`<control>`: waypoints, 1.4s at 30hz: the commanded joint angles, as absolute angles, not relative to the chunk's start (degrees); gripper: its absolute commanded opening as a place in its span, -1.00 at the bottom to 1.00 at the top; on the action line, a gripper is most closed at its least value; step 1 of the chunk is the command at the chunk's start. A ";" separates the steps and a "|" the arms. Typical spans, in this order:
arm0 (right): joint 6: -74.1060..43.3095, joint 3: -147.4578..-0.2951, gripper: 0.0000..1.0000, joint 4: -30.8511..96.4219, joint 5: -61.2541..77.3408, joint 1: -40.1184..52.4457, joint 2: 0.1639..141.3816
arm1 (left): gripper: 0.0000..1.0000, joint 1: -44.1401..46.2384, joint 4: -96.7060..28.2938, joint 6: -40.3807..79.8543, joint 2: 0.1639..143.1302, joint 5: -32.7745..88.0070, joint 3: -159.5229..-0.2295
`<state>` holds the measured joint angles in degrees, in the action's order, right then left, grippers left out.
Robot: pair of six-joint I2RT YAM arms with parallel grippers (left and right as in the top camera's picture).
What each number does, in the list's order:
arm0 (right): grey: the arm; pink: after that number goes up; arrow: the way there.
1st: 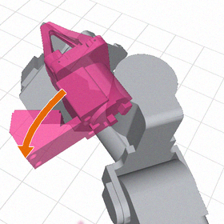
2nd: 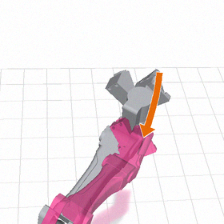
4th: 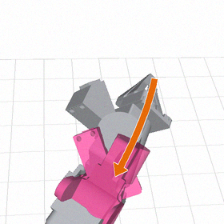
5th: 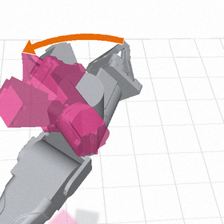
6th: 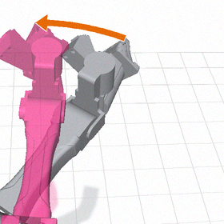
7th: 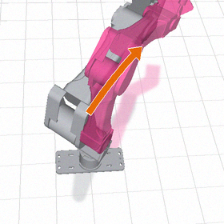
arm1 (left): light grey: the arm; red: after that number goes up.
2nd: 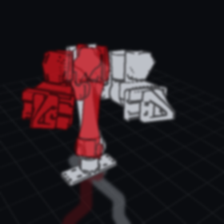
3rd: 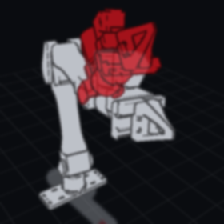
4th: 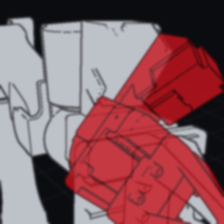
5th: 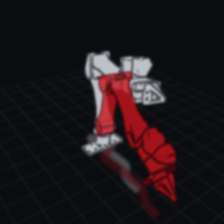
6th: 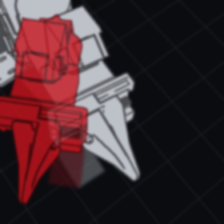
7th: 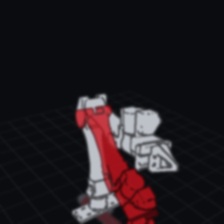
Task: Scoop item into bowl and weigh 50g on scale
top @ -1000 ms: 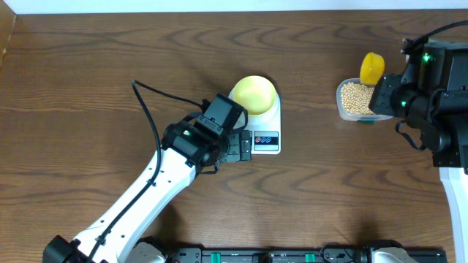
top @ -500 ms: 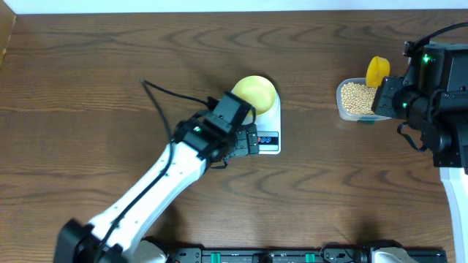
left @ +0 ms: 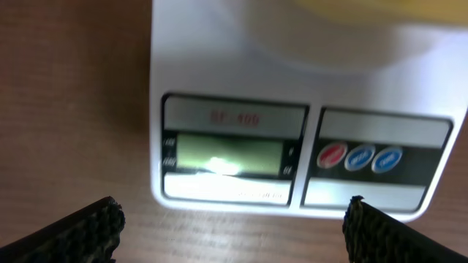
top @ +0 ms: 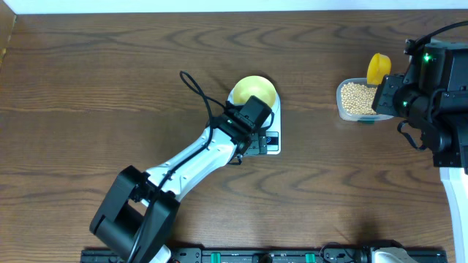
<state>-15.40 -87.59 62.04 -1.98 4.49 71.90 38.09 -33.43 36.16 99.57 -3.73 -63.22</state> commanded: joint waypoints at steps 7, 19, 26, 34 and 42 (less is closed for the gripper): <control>-14.55 -88.40 -0.97 61.41 -2.66 4.05 71.90 | 0.96 37.95 -30.48 35.64 100.53 -7.03 -62.74; -14.57 -88.40 -0.97 60.71 -0.91 4.05 71.90 | 0.96 37.95 -29.23 35.66 103.02 -6.68 -62.74; -14.52 -88.40 -0.97 59.68 -0.97 4.05 71.90 | 0.96 37.95 -28.47 35.64 103.68 -6.74 -62.74; -14.50 -88.40 -0.98 59.59 -0.95 4.05 71.90 | 0.96 37.95 -27.68 35.64 103.74 -6.76 -62.17; -14.52 -88.40 -0.97 59.53 -0.95 4.05 71.90 | 0.96 37.95 -27.24 35.66 103.74 -6.94 -61.06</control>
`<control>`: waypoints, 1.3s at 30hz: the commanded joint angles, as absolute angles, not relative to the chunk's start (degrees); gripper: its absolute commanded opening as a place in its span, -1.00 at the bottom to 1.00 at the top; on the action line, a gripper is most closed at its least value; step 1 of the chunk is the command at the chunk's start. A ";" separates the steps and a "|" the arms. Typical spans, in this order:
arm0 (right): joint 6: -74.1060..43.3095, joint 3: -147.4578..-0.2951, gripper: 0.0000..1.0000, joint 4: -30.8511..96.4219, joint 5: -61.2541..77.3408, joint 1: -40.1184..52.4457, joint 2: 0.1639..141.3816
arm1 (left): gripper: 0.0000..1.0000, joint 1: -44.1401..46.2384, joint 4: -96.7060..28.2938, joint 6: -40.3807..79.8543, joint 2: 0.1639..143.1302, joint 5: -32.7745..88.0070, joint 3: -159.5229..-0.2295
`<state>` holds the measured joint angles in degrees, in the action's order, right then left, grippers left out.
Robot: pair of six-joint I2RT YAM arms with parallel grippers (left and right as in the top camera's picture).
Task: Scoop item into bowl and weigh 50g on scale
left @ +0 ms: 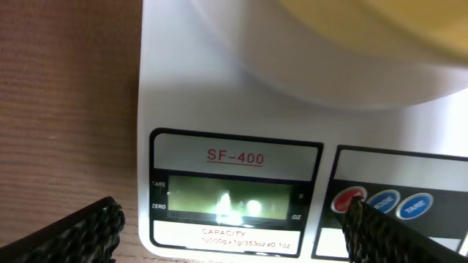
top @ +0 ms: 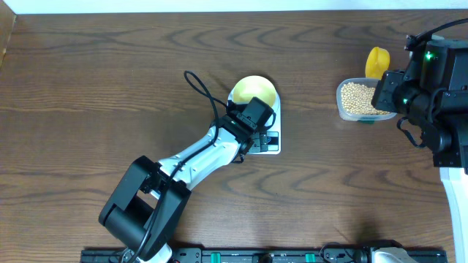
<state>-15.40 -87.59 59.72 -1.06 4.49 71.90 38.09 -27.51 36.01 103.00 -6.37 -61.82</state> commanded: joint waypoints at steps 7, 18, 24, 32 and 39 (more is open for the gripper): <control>-14.52 -88.40 -0.97 59.55 -0.95 4.05 71.90 | 0.96 37.95 -25.17 35.64 103.74 -6.90 -60.84; -14.52 -88.40 -0.97 59.57 -0.93 4.05 71.90 | 0.96 37.95 -24.93 35.68 104.51 -6.90 -60.10; -14.52 -88.40 -0.97 59.57 -0.95 4.05 71.90 | 0.96 37.95 -24.84 35.66 106.28 -6.87 -60.10; -14.52 -88.40 -0.97 59.61 -0.95 4.05 71.90 | 0.96 37.95 -25.56 35.64 107.11 -6.94 -60.10; -14.52 -88.40 -0.98 59.61 -0.93 4.05 71.90 | 0.96 37.95 -25.69 32.58 106.10 -6.92 -61.10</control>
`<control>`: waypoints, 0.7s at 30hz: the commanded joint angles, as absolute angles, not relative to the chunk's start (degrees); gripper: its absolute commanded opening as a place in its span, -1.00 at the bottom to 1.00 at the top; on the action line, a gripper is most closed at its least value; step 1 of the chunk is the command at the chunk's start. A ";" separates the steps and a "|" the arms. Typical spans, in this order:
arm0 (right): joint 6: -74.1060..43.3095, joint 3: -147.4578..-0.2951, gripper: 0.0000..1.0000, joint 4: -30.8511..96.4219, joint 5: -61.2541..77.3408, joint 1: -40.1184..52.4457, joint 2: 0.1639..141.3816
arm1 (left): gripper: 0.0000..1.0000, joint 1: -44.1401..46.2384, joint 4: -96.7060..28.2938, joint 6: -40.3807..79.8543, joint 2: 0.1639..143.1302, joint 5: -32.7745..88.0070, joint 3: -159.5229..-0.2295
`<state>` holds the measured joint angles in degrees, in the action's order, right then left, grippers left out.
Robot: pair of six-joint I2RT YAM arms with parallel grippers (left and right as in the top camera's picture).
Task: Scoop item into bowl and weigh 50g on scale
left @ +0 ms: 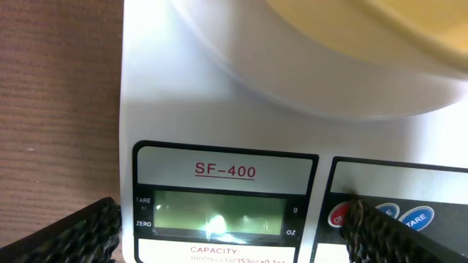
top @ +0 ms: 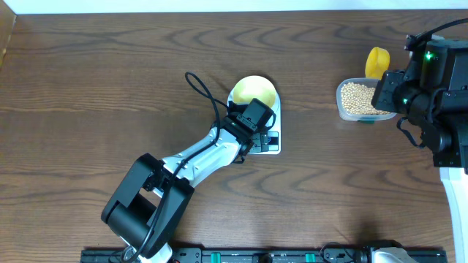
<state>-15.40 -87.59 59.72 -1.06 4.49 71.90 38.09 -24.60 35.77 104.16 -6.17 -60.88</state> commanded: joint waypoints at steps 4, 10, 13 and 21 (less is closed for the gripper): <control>-14.52 -88.40 -0.97 59.61 -0.93 4.05 71.90 | 0.96 37.95 -26.44 32.42 102.54 -6.42 -62.15; -14.55 -88.40 -0.97 59.64 -0.89 4.05 71.90 | 0.96 37.95 -27.66 32.69 93.38 -0.89 -62.22; -14.52 -88.38 -0.97 59.77 -0.45 4.05 71.90 | 0.96 37.93 -29.21 33.30 87.72 0.95 -62.22; -14.50 -88.38 -0.97 60.80 1.93 4.05 71.92 | 0.96 29.63 -41.32 30.70 72.79 3.03 -62.22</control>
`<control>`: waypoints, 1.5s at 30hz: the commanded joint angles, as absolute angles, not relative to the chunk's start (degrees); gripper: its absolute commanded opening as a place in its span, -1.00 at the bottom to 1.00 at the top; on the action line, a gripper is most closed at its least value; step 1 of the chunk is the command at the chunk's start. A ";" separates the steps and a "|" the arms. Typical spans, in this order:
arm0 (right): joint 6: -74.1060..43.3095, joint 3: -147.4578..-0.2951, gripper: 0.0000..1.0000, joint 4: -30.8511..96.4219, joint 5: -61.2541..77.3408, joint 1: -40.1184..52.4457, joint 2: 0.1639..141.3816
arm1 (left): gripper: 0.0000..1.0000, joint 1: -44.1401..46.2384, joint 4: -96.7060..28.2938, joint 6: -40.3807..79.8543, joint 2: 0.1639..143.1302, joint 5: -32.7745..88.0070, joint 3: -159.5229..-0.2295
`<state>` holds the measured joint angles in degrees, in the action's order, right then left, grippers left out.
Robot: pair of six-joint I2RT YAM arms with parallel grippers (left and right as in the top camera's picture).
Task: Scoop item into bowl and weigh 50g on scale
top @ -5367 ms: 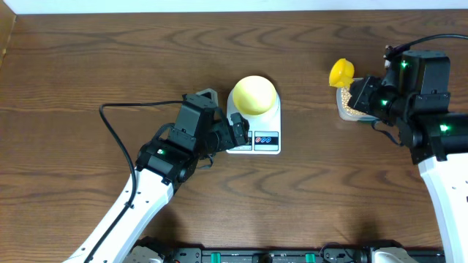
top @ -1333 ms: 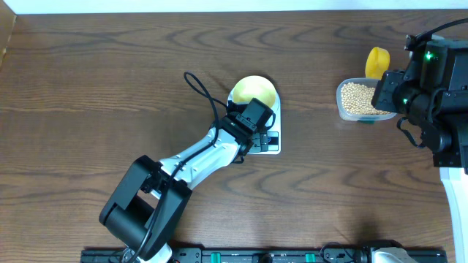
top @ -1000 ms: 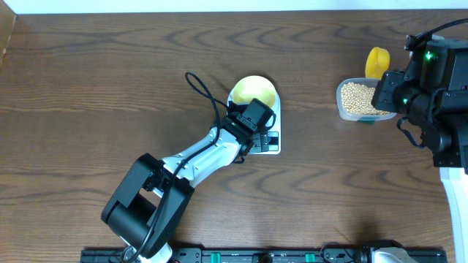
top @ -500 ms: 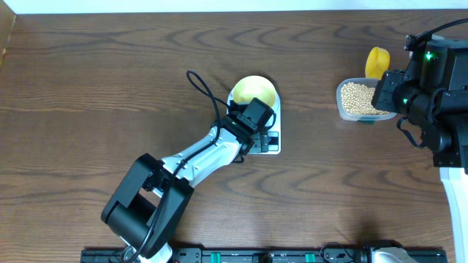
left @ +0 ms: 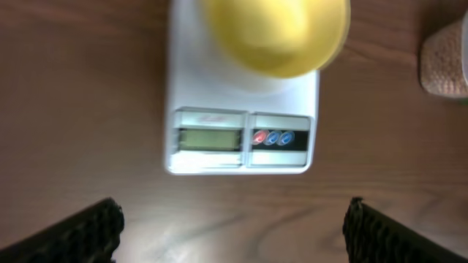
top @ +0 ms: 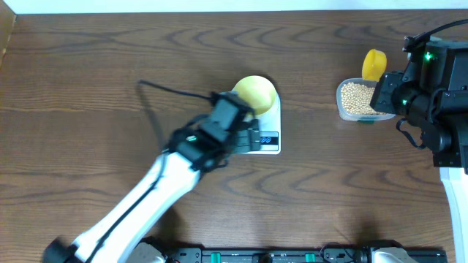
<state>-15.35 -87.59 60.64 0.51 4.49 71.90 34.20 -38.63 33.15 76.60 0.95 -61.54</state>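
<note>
The white scale [left: 241, 142] lies on the wooden table with the empty yellow bowl [left: 274, 33] on its platform; its display [left: 210, 138] is lit, with a red and two blue buttons beside it. My left gripper [left: 234, 235] hangs open above the table just in front of the scale, holding nothing; in the overhead view the left gripper [top: 235, 126] is left of the scale [top: 265, 140]. A clear container of beans [top: 355, 98] stands at the right. My right gripper [top: 385, 89] is at its far right edge, shut on the yellow scoop [top: 374, 64], which sticks up behind the container.
The bean container [left: 444, 66] shows at the right edge of the left wrist view. The left arm [top: 153, 190] stretches from the front edge toward the scale. The right arm's bulk [top: 439, 95] fills the right edge. Bare wood lies between scale and container.
My left gripper was low over the scale's front with one fingertip at the red button. Now it is higher and further back, and the whole scale and bowl show. The right arm barely moved.
First my open left gripper hovered over the scale's display and buttons. Then it was lower and closer, its right fingertip beside the red button, then on it. Now it is back off the scale. The right arm kept the scoop by the bean container, shifting only slightly.
</note>
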 commanded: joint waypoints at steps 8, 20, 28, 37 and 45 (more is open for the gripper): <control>-14.04 -88.38 -0.97 59.96 1.83 4.05 72.03 | 0.96 17.63 -46.06 10.41 69.89 25.63 -62.11; -8.45 -88.38 -0.98 57.32 1.48 4.05 75.46 | 0.96 17.65 -47.94 10.31 72.77 2.09 -62.11; -12.03 -88.38 -0.97 55.72 2.02 4.05 78.39 | 0.96 17.65 -47.94 10.31 72.77 2.09 -62.11; -13.02 -88.38 -0.98 53.06 1.61 4.05 79.02 | 0.96 17.65 -47.94 10.31 72.77 2.09 -62.11; -11.46 -88.38 -0.98 51.37 -1.02 4.05 79.26 | 0.96 17.65 -47.94 10.31 72.77 2.09 -62.11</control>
